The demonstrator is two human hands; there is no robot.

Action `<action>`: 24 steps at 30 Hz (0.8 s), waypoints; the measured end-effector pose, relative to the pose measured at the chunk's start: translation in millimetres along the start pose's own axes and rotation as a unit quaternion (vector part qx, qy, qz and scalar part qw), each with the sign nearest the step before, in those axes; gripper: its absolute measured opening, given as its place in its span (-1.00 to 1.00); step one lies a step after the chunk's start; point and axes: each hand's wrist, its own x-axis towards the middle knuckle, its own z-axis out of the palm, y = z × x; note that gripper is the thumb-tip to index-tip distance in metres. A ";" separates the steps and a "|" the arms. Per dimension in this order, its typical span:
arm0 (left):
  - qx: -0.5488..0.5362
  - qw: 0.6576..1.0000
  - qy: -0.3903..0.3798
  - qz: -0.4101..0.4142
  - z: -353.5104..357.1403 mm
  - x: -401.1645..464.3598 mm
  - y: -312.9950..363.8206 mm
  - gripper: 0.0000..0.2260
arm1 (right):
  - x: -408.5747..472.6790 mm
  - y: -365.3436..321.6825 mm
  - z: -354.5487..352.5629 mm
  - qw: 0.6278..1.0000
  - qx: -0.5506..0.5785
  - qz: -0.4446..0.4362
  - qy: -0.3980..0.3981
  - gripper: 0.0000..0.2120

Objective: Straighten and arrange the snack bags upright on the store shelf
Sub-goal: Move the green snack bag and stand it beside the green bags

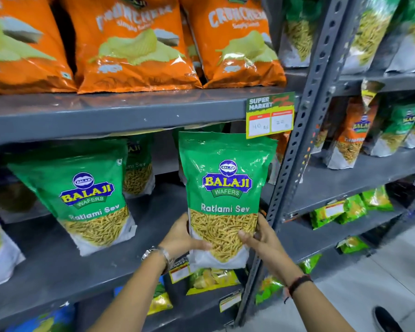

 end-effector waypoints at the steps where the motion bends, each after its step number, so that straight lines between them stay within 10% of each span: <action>1: 0.007 1.000 0.012 0.003 0.3 2.5 -1.2 -0.47 | 4.2 -1.0 0.4 1.000 -0.010 0.000 -0.007 -0.59; 12: 0.023 0.980 0.194 -0.030 -27.8 81.9 -26.7 -0.37 | 124.8 7.0 17.3 0.993 -0.114 0.009 -0.025 -0.62; 24: 0.110 0.977 0.160 -0.090 -9.2 85.2 -91.5 -0.37 | 143.0 75.3 -2.0 0.973 -0.191 0.073 -0.106 -0.18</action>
